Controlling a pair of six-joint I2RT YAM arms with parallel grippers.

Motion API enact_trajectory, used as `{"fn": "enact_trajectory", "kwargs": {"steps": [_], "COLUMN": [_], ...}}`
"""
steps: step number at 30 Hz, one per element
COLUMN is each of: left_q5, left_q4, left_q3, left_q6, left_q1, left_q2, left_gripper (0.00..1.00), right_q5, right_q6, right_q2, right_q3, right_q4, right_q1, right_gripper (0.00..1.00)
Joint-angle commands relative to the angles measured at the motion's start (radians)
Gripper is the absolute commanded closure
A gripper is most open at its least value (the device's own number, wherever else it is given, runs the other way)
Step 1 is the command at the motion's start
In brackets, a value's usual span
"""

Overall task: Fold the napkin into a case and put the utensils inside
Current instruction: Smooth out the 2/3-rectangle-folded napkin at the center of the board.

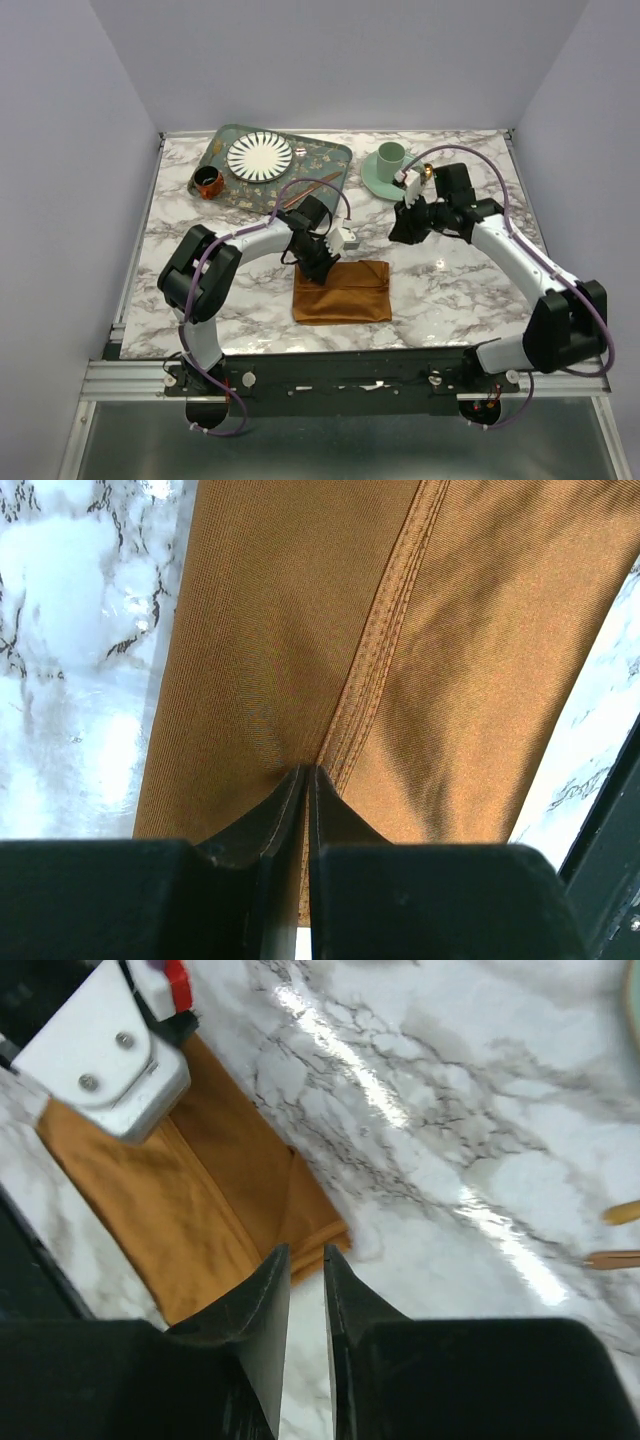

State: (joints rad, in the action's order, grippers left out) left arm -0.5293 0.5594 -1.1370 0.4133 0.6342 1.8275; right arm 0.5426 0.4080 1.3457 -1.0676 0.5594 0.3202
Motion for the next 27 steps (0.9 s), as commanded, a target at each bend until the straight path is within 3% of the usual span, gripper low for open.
{"fn": "enact_trajectory", "kwargs": {"steps": [1,10,20,23,27], "left_q5": [0.018,0.029,0.032,0.009,-0.127], "left_q4": [0.036,0.028,0.033,0.042,0.060], "left_q3": [0.042,0.083,0.074,0.071,0.057], "left_q6": [0.009,0.001,-0.011,-0.025,-0.053], "left_q1": [0.005,0.005,0.002,-0.010,-0.068], "left_q2": [0.041,0.023,0.046,0.046,-0.032], "left_gripper": [0.86,0.85,0.85,0.82,0.67], "right_q5": [0.197,0.344,0.286,0.276,0.247], "right_q6": [-0.403,-0.612,-0.669,-0.670,-0.644], "right_q2": [0.127,0.340,0.527,0.581,0.618], "right_q3": [-0.009,0.049,0.103,0.083,0.060], "right_q4": [-0.042,-0.160,-0.176,-0.165,-0.130], "right_q1": [-0.027,-0.027,-0.035,-0.050,-0.050], "right_gripper": [0.75,0.76,0.79,0.80,0.80]}}
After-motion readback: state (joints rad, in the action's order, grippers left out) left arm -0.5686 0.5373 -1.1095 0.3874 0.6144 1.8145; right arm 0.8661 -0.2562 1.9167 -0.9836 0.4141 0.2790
